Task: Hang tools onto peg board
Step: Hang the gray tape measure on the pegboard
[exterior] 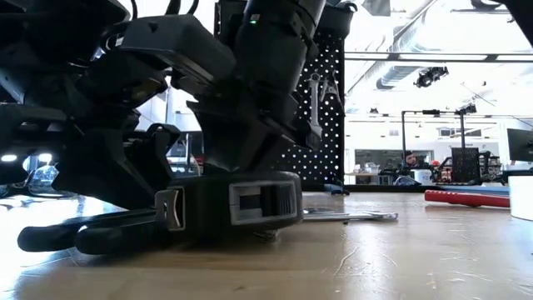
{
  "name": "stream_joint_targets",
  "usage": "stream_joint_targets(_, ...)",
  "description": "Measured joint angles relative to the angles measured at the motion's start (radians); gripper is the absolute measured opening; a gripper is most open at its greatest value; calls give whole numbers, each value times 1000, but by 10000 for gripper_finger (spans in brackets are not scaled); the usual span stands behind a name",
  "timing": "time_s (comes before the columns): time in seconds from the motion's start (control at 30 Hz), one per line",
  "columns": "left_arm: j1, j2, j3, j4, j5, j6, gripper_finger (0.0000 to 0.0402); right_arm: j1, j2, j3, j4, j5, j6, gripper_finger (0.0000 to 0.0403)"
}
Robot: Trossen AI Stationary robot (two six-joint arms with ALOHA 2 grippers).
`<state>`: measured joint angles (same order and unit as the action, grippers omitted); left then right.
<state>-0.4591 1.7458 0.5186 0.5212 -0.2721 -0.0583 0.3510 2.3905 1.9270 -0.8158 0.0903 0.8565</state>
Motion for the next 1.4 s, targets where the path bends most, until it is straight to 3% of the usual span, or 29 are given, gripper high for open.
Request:
stream_joint_targets(0.2,0,0,0,5,-2,11,156,16,10,42,-74,46,-28,3)
stream_joint_targets(0.63,2,1,-1,91,-7,7,156,31,9,277,-316,236,-99,0)
stream_joint_targets(0.93,9,1,-1,212,-10,-51,156,47,9,304,-357,318,-98,0)
stream_joint_targets(1.4,34,1,0,228,-43,-95,156,128,-29,304,-592,636,123,0)
